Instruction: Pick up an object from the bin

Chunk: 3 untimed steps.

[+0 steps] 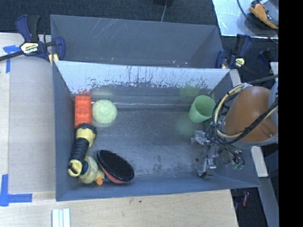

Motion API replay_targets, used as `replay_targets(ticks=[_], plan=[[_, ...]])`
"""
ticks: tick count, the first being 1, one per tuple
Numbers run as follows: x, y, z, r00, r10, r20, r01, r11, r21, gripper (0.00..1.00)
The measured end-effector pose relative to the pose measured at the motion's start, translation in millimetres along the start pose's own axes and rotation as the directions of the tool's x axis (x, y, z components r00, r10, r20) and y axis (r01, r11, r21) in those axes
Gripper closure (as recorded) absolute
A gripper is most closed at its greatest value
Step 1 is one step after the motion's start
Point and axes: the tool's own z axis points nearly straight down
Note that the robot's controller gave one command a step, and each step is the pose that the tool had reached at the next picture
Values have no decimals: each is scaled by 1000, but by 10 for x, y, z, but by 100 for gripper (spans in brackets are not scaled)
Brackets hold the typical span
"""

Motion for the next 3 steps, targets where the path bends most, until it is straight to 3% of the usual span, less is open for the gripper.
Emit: replay_targets(ticks=[1, 2, 3], plan=[[-1382, -129, -521, 999, -34, 22, 34, 999, 5, 0], [-263, -371, -289, 1000, 29, -11, -29, 1000, -1, 0], [-1393, -248, -162, 874, 484, 30, -484, 875, -9, 0]])
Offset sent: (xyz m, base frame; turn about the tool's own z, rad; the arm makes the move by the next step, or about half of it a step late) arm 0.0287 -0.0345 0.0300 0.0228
